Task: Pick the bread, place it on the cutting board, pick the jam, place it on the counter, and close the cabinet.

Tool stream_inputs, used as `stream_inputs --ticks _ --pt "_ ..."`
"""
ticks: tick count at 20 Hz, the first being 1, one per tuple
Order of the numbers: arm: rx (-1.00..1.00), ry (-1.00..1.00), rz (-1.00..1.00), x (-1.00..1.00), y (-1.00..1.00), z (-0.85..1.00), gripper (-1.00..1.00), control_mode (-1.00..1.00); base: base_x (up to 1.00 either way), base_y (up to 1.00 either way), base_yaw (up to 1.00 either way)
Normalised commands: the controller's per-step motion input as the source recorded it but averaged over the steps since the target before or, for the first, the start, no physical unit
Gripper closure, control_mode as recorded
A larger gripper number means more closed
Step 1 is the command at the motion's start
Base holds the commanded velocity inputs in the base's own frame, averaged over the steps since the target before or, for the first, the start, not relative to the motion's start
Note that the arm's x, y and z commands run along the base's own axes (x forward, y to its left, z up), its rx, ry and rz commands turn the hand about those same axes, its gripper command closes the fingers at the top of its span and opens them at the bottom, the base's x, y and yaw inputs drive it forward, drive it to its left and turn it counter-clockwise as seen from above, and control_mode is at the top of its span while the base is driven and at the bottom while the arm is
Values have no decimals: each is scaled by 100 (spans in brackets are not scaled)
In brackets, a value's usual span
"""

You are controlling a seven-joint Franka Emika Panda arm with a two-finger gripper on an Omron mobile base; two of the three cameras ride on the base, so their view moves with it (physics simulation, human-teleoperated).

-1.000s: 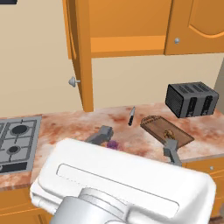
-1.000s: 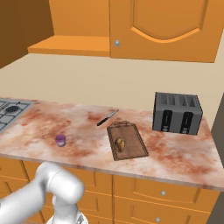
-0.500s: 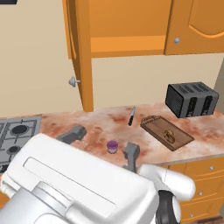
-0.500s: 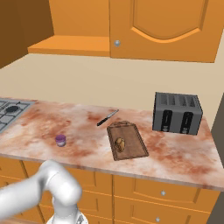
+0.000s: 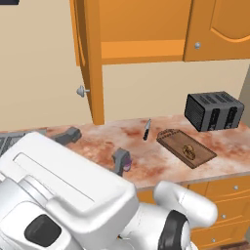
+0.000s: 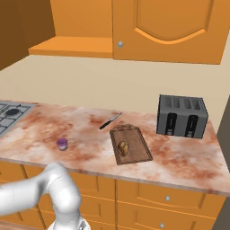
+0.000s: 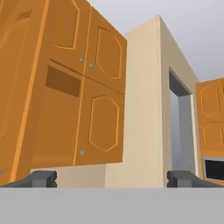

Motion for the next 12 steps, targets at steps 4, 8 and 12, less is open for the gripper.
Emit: stream_inputs --ticks 4,8,12 --pt "0 -7 -1 48 2 -14 -100 -100 0 0 0" --pt "0 -5 -1 52 0 -3 -100 -100 0 0 0" --pt "0 -5 -3 38 0 -7 -100 -100 0 0 0"
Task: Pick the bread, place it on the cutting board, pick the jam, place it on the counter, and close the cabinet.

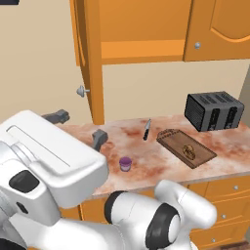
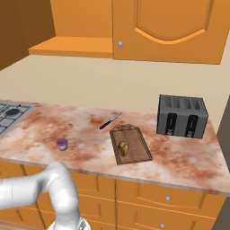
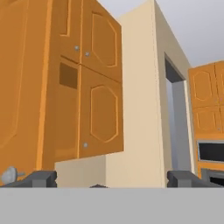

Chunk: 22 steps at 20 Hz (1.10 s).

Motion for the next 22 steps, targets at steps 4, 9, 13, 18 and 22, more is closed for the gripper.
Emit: stream_inputs --ticks 4,9,13,18,22 --pt "0 -6 -4 36 0 -21 -100 -100 0 0 0" --pt "0 -7 -4 38 0 -20 -100 -100 0 0 0" --pt "0 -7 -3 46 0 -11 -100 -100 0 0 0" --pt "0 -7 -3 51 0 -12 -100 -100 0 0 0" --pt "0 -6 -2 58 0 -7 -100 -100 0 0 0"
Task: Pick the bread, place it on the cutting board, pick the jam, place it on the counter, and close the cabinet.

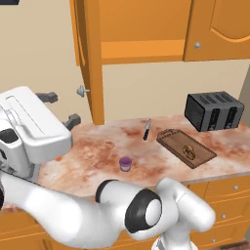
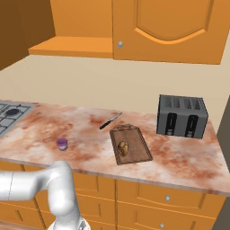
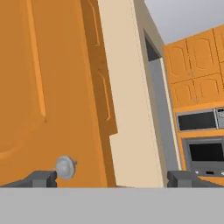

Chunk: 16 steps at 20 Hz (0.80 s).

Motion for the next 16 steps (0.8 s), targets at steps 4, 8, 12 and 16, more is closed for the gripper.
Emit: stream_inputs --ticks 4,8,12,16 --pt "0 0 0 47 0 0 -100 -100 0 0 0" --pt "0 -2 0 37 0 -16 -100 -100 0 0 0" --pt "0 -5 0 34 0 -24 -100 -100 0 0 0" --pt "0 -3 0 36 0 -16 -100 -100 0 0 0"
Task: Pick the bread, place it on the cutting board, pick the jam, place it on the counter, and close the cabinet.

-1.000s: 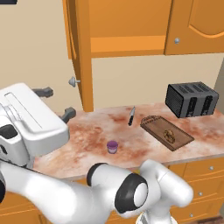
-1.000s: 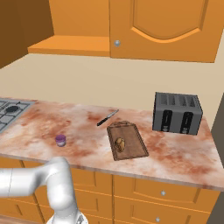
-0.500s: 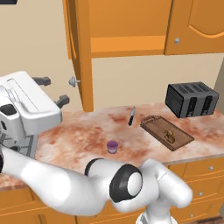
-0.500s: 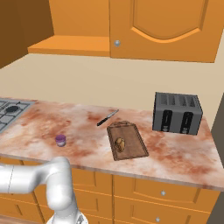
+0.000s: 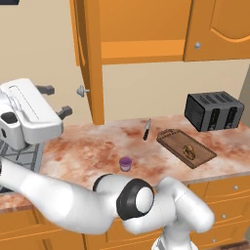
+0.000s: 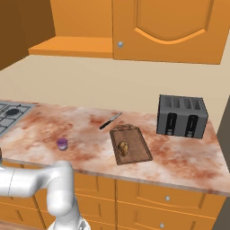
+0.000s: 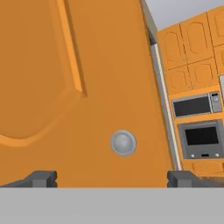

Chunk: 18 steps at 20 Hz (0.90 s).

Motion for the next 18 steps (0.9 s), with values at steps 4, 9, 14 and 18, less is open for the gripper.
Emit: stream_inputs --ticks 4,9,14,18 --pt "0 0 0 12 0 -1 -100 -100 0 0 0" --pt "0 5 -4 -4 0 13 -100 -100 0 0 0" --pt "0 12 -8 0 0 6 -100 -100 0 0 0" --pt "0 5 -7 0 -5 0 -100 -100 0 0 0"
